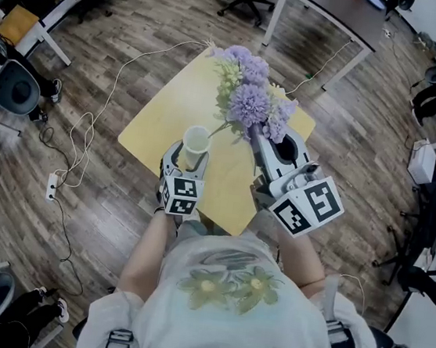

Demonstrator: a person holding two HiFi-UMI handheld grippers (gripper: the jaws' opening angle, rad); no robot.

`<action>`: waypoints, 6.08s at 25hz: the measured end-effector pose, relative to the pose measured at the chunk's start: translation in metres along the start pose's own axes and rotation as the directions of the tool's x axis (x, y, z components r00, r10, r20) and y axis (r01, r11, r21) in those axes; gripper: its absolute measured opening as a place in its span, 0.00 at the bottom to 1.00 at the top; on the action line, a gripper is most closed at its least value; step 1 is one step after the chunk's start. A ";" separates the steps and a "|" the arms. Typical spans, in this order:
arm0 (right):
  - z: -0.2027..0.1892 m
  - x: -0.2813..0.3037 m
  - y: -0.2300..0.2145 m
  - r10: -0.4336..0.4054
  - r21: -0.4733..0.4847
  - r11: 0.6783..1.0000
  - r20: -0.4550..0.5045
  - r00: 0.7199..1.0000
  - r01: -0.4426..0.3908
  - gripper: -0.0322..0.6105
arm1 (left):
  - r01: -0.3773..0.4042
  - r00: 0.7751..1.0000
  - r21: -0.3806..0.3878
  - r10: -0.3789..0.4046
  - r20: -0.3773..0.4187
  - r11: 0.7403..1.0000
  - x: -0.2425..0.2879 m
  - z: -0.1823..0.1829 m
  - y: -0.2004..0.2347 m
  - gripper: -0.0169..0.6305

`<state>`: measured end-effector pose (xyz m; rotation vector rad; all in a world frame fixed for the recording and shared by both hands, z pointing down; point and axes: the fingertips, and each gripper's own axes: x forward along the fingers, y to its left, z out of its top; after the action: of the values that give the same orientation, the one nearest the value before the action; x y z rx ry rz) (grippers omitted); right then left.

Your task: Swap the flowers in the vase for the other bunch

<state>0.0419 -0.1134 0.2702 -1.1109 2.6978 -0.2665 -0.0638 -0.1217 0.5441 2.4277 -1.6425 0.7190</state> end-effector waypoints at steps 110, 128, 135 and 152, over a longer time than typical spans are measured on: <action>-0.308 0.034 -0.233 -0.092 0.133 0.957 -0.707 0.702 0.259 0.37 | 0.353 0.932 -0.242 -0.363 0.005 0.903 0.061 0.018 -0.100 0.05; -0.330 0.033 -0.352 -0.251 0.136 0.854 -0.737 0.627 0.501 0.43 | 0.402 0.904 -0.288 -0.427 -0.030 0.869 0.100 0.030 -0.133 0.05; -0.363 0.045 -0.389 -0.279 0.143 0.807 -0.763 0.583 0.573 0.45 | 0.410 0.896 -0.308 -0.442 -0.039 0.858 0.128 0.022 -0.142 0.05; -0.427 0.067 -0.401 -0.312 -0.014 0.800 -0.863 0.397 0.600 0.45 | 0.439 0.866 -0.375 -0.495 -0.063 0.816 0.146 0.010 -0.151 0.05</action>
<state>0.1532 -0.4050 0.7707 -2.0130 2.7264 -1.6790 0.1191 -0.1879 0.6247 2.2975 -0.9427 0.4720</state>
